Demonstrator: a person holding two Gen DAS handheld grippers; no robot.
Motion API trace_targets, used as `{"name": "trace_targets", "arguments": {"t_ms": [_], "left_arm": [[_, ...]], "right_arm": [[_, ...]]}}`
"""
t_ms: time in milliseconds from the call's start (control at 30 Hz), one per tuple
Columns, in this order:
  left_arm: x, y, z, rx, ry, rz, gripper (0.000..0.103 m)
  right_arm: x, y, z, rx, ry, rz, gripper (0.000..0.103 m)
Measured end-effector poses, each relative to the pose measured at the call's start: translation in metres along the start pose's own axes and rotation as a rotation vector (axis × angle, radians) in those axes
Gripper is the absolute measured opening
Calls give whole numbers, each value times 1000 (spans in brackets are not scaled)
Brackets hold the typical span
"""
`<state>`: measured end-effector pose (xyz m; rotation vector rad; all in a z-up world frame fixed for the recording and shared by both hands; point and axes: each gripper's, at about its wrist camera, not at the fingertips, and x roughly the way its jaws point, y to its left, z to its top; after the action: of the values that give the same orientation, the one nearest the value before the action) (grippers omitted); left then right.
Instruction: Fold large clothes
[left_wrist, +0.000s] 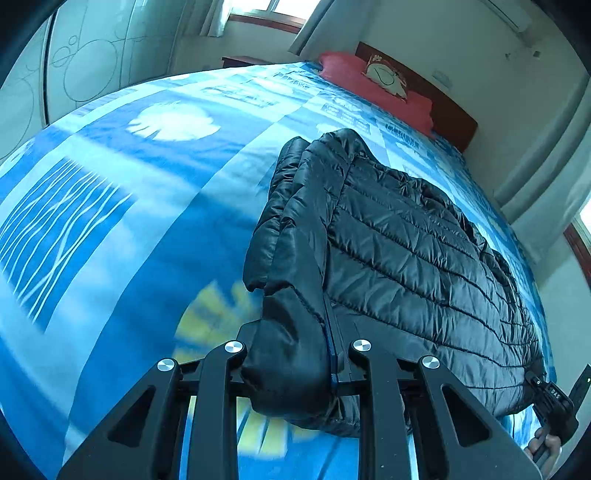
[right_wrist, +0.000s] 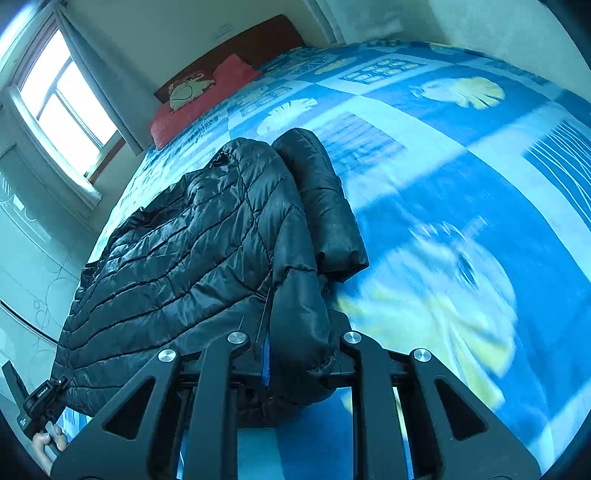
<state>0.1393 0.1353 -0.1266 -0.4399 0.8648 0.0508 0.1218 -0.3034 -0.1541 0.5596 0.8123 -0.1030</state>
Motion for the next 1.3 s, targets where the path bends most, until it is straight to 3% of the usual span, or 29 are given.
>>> {"name": "trace_targets", "arguments": {"t_ms": [267, 867, 933, 1033, 1167, 1300], "left_arm": [[-26, 13, -33, 11, 8, 17, 23], [-30, 19, -39, 20, 3, 17, 23], [-29, 20, -39, 19, 9, 13, 24], [-28, 23, -37, 27, 21, 10, 32], [-32, 30, -35, 40, 46, -13, 57], [-45, 45, -32, 47, 56, -27, 62]], "right_arm": [[-25, -11, -29, -9, 5, 0, 17], [-24, -19, -29, -7, 15, -1, 18], [-24, -19, -31, -7, 16, -6, 20], [-25, -19, -32, -9, 21, -38, 34], [-33, -22, -33, -21, 34, -74, 51], [-53, -26, -33, -40, 37, -124, 60]]}}
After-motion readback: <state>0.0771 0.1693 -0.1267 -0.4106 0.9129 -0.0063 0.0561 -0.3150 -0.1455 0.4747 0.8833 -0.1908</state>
